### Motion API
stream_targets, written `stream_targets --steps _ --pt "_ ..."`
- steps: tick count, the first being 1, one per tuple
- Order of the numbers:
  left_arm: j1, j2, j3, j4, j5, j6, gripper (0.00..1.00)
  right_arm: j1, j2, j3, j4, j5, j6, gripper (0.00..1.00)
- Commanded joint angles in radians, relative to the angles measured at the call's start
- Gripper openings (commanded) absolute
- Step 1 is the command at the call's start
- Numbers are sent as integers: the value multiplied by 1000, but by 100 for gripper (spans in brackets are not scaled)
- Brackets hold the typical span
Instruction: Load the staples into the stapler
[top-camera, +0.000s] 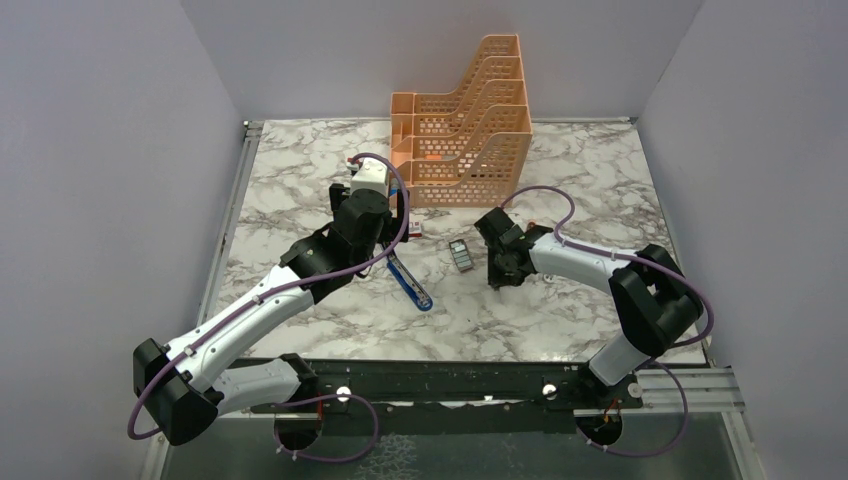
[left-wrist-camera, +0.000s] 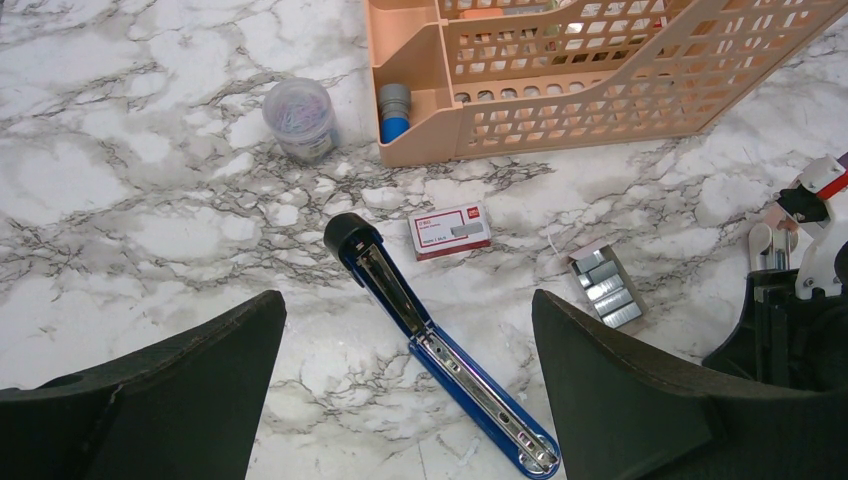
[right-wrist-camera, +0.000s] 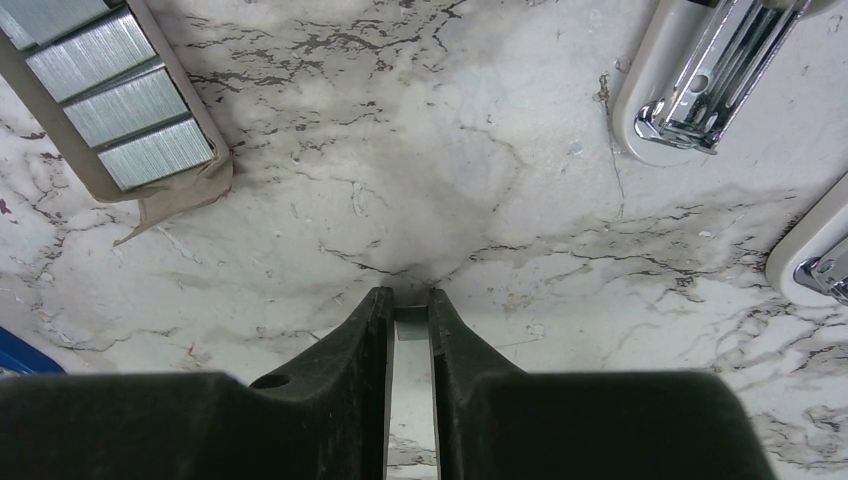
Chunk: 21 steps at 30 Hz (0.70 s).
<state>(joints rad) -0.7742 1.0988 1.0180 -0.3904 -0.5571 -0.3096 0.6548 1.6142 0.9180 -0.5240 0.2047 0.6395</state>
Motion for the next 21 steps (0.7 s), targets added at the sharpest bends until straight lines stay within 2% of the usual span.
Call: stream_targets --steps 1,5,12,21 --pt "0 3 -9 22 10 0 94 -3 2 1 -3 32 19 21" --pt "0 3 -9 22 10 0 94 -12 -27 5 -1 69 23 22" --pt "0 2 -10 22 13 -2 93 -99 -95 15 19 136 13 23" --pt "0 -5 -13 22 13 -3 94 -174 -105 19 66 256 48 23"
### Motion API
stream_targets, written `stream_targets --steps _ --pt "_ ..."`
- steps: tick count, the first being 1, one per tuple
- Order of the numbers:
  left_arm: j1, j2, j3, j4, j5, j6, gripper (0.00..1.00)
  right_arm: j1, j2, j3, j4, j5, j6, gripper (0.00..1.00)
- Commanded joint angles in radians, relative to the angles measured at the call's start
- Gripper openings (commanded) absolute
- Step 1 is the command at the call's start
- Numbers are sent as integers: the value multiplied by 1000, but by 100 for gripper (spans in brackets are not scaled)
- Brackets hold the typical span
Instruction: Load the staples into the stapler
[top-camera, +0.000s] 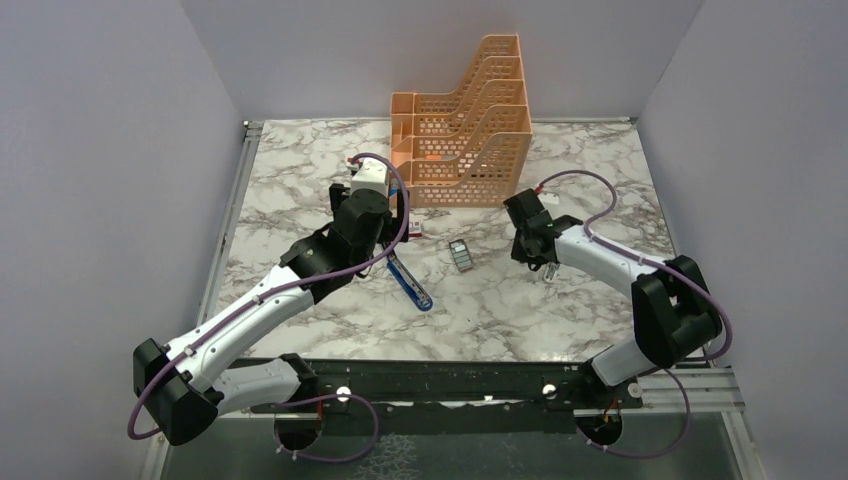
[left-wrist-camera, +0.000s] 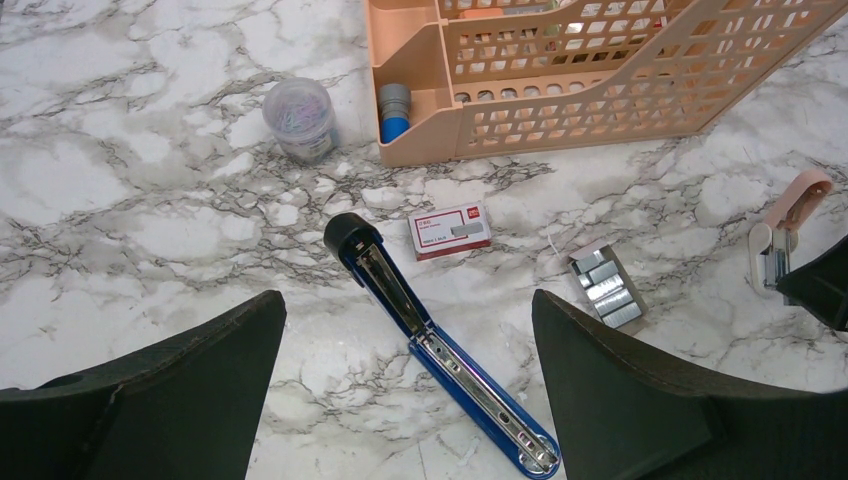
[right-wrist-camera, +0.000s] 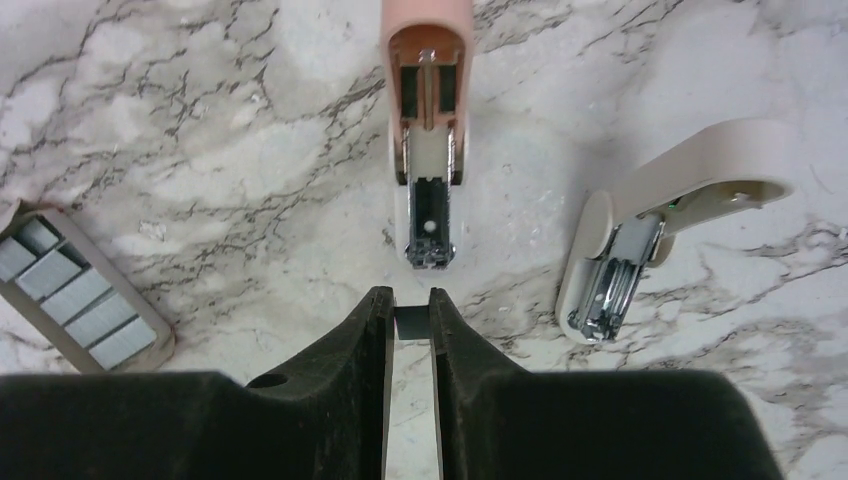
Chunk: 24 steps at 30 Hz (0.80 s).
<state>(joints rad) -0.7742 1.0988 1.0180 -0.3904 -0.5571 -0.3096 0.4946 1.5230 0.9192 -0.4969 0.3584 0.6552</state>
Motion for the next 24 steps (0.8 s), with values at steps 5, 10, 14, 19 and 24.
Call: stream_targets --steps 5,10,14,19,24 --pt "0 -7 -15 22 11 -3 93 -31 -14 13 78 140 37 23" --pt "0 -3 -15 22 11 -2 94 -47 -6 7 116 145 28 24" --pt "0 -2 -16 22 10 -2 94 -57 2 -8 139 132 27 24" --pt "0 4 -15 22 9 -1 94 -68 14 -35 186 101 25 23" --pt "0 6 -15 22 7 1 94 -73 33 -39 195 81 24 24"
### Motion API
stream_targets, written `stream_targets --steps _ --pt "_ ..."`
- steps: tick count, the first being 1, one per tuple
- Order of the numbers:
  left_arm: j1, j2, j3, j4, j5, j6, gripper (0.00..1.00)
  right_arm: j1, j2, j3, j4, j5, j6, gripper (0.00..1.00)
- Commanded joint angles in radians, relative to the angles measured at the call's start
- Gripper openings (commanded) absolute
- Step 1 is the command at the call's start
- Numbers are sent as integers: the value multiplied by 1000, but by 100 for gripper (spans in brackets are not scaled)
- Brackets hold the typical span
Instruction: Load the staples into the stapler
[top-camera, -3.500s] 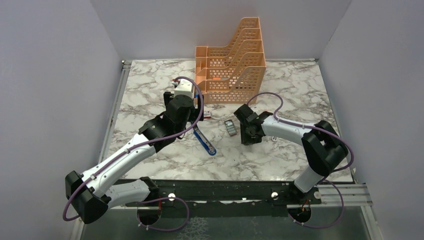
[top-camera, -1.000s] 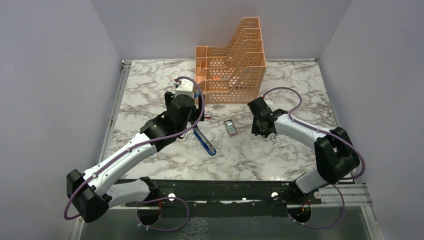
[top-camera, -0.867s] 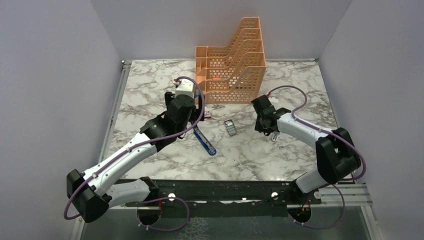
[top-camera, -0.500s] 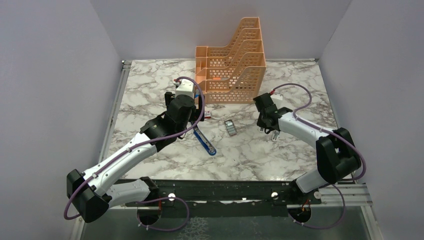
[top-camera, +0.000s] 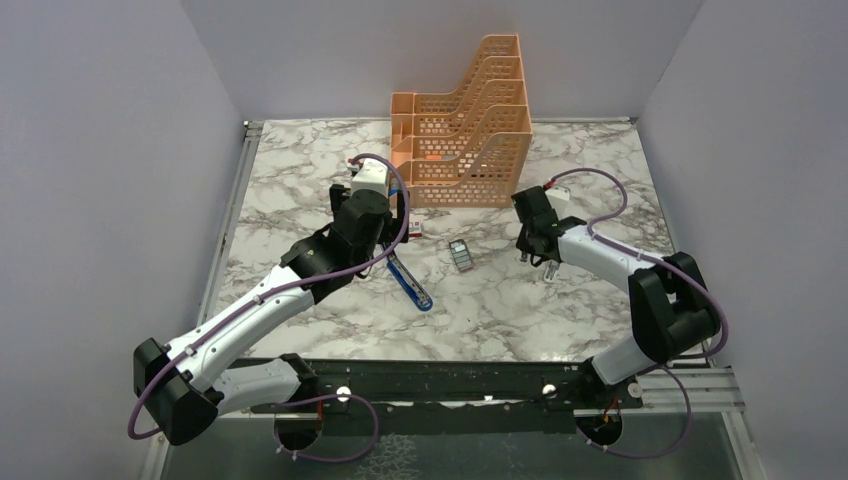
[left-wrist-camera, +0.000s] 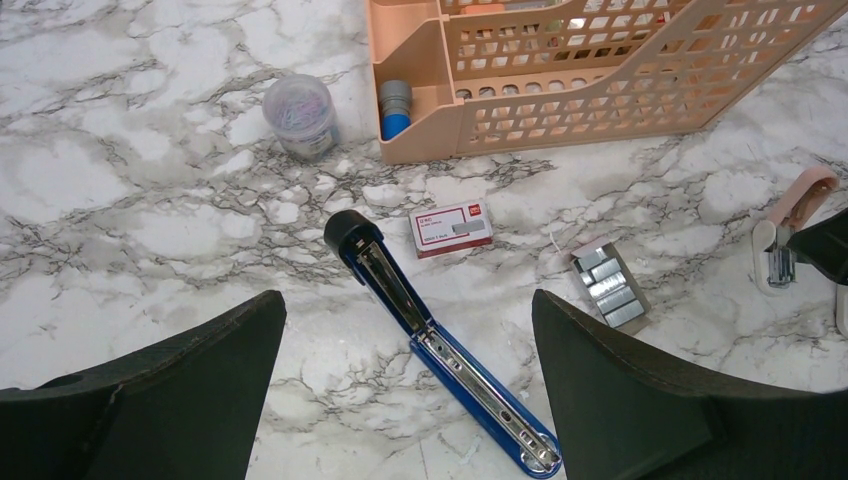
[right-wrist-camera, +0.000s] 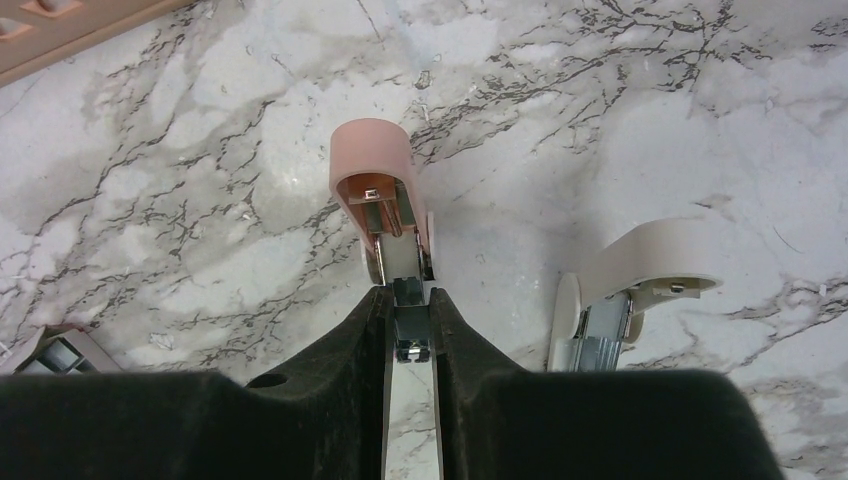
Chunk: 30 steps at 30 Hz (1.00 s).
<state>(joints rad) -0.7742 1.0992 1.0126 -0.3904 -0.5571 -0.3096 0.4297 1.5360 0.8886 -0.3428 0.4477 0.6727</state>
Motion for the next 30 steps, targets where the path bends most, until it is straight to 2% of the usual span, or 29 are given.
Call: stream_targets --steps 1,14,30 --pt "0 5 -9 22 7 1 94 -8 21 -10 41 -9 7 23" --pt "0 4 -4 22 8 4 94 -14 -15 -1 43 -55 -1 23" --pt "0 4 -3 22 6 6 94 -14 30 -2 33 -44 4 23"
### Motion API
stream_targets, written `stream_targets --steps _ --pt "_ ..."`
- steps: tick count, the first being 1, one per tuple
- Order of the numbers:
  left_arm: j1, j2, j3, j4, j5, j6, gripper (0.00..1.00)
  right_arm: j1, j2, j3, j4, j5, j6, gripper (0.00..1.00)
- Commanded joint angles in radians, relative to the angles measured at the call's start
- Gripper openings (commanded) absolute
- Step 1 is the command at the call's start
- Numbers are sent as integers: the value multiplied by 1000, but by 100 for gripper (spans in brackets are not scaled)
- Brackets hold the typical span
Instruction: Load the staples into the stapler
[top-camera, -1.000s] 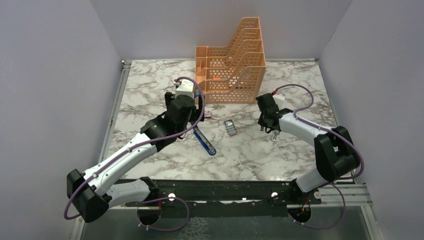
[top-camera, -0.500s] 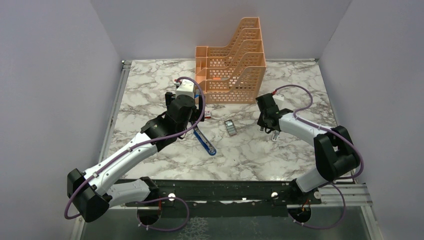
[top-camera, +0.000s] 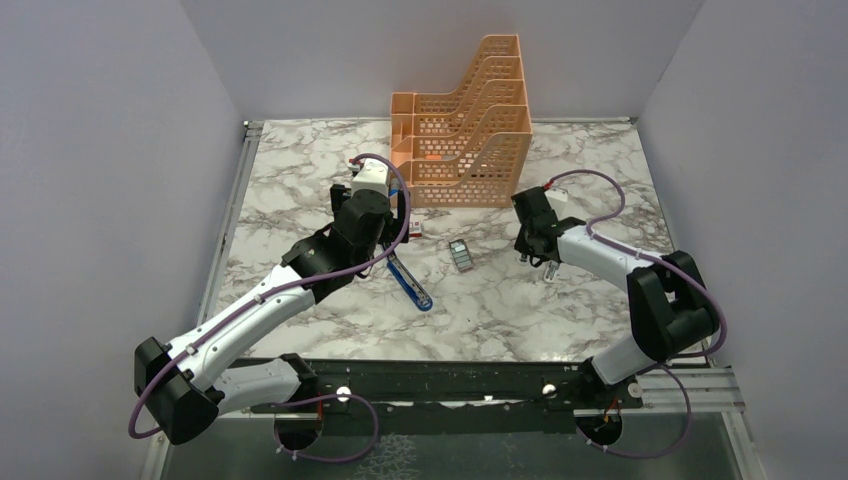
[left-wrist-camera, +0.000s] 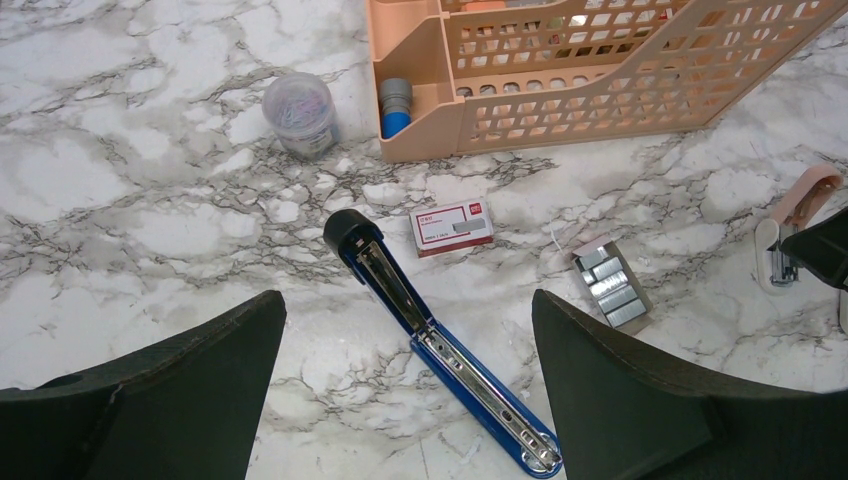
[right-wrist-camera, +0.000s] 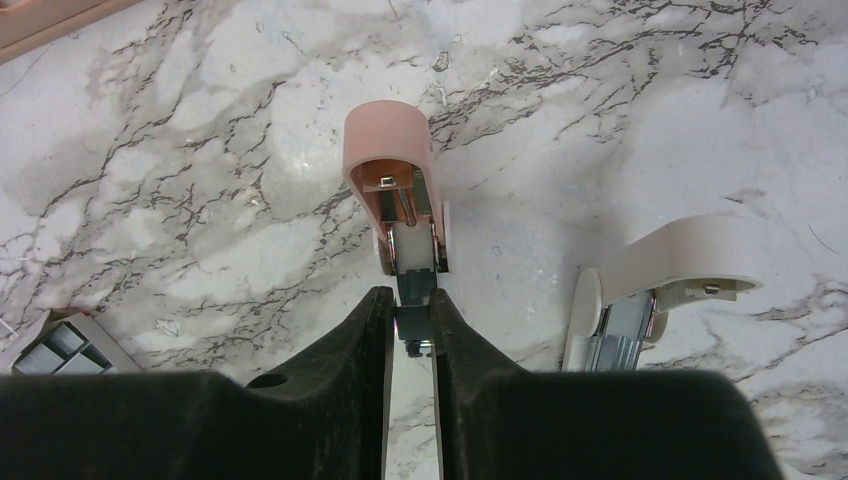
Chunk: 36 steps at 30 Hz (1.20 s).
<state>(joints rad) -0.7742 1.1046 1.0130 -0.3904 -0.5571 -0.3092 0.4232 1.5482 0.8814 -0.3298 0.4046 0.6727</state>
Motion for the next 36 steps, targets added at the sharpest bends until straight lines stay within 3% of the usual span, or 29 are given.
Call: stream_targets --steps 1,36 --pt "0 -1 -5 22 6 5 94 -8 20 5 20 1 4 23" --pt "0 8 -5 22 5 5 94 -7 -24 17 8 22 -18 23"
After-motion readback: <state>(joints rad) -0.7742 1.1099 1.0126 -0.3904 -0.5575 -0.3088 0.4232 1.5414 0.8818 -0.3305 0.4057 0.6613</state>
